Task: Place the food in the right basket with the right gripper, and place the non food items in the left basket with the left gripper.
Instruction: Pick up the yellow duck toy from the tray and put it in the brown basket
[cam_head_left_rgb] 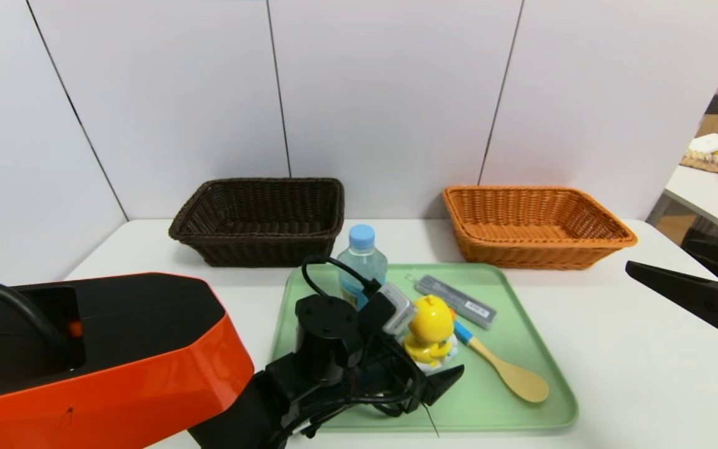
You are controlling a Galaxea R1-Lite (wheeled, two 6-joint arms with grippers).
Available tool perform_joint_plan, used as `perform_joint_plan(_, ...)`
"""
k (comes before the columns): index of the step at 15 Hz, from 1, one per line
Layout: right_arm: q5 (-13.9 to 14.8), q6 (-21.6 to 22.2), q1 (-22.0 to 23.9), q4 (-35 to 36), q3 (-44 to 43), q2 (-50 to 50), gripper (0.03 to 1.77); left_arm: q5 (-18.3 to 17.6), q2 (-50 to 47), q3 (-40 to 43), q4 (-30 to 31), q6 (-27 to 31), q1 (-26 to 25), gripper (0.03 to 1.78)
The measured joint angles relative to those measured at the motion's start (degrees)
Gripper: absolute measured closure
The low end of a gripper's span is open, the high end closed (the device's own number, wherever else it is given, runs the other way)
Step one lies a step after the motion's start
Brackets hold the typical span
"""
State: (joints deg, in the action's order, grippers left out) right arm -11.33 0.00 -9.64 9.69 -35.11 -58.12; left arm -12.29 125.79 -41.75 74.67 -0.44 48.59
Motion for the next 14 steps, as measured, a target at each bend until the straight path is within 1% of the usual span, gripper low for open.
perform_joint_plan(2,-0.1,0.0,0.0,0.0,0.0,0.0,0.09,0.0,0.2,-0.1,0.1,-0.1,0.0,0.65)
perform_joint_plan(4,-0.1,0.0,0.0,0.0,0.1,-0.1,0.09,0.0,0.4,-0.1,0.4,-0.4,-0.1,0.87)
perform_joint_plan(8,-0.1,0.0,0.0,0.0,0.3,-0.1,0.09,-0.1,0.5,0.0,0.5,-0.4,-0.7,0.95)
perform_joint_plan(14,0.0,0.0,0.0,0.0,1.2,0.1,0.09,-0.1,-0.2,0.2,0.1,-0.4,-0.9,0.95)
